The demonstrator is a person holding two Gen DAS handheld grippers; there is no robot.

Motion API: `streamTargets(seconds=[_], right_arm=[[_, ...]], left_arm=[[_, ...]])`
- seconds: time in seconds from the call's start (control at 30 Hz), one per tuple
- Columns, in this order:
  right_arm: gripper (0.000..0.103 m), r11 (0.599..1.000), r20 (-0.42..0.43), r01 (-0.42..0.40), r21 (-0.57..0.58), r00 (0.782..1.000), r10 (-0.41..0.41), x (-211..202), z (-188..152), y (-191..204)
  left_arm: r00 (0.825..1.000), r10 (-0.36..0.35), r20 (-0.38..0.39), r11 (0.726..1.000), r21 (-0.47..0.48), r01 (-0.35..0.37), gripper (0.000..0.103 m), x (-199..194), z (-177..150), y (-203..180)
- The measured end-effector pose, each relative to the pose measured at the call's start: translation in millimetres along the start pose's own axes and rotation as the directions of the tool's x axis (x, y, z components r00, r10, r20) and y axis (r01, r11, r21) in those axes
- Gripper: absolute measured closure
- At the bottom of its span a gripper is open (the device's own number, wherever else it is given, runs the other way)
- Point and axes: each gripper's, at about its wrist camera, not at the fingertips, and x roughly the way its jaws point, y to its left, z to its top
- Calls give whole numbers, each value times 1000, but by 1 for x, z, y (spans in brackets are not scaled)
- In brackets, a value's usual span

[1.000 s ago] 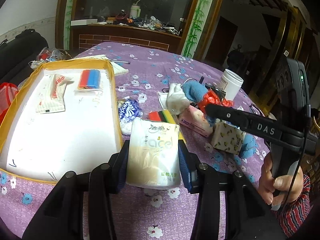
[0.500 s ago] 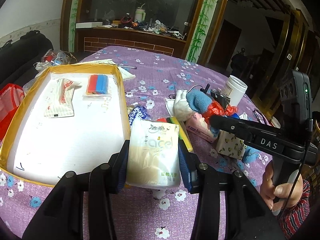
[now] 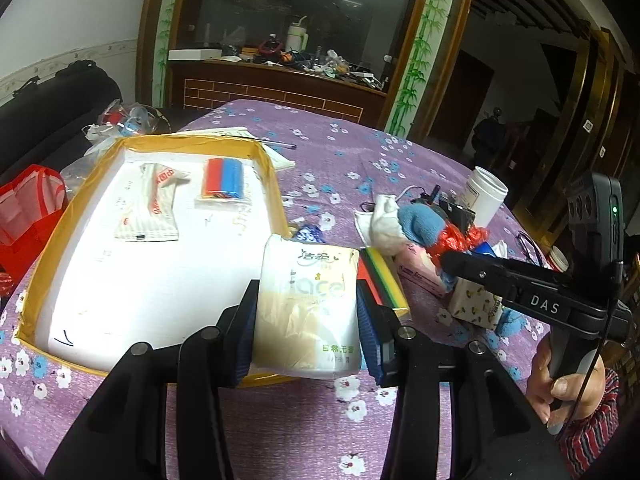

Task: Organize soft objects
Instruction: 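Carry the soap pack and red-blue towel over the tray with both grippers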

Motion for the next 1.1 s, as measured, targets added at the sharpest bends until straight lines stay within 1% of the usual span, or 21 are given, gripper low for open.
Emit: streamTargets(seconds=[0.3,0.77,1.03,1.1], right_arm=[[77,1000,-6,-2,-4,1000,2,3,-1,1],[77,1000,-10,-7,-2,1000,7,5,-2,0],[77,1000,-21,-10,3,1000,10,8,-3,2],[77,1000,-28,-12,1,1000,12,9,-3,5]], left_arm=[[1000,18,2,1000,-21,-18,60,0,2,14],[999,35,5,999,-34,-35,60,3,2,24],[999,44,1,997,-66,-44,60,1,7,42],[998,60,4,996,-70,-59,60,-1,10,51]])
